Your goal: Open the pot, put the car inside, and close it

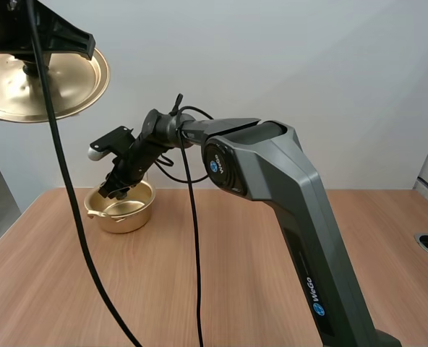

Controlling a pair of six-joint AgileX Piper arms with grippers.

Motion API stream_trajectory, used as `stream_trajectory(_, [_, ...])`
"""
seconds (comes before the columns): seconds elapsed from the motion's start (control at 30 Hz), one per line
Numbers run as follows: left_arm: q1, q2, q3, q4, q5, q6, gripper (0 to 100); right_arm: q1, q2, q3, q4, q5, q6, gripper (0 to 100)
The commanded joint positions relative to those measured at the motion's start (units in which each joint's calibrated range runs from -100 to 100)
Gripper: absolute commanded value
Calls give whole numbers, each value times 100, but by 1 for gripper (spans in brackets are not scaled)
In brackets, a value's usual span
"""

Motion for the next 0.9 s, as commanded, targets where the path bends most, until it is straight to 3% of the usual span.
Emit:
stream_trajectory(0.0, [3, -1, 4, 0, 6, 4, 0, -1, 45, -38, 1, -8, 21, 0])
stream_trajectory(0.33, [3, -1, 4, 0, 6, 4, 0, -1, 141, -102, -128, -354, 346, 0])
stream_trajectory(0.67, [3, -1, 4, 0, 6, 4, 0, -1, 141, -102, -672, -611, 598, 0])
stream_trajectory(0.73, [3, -1, 4, 0, 6, 4, 0, -1, 141, -102, -669, -606, 609, 14])
stream_trajectory(0.87, [3, -1, 4, 0, 6, 4, 0, -1, 141, -102, -685, -586, 609, 68])
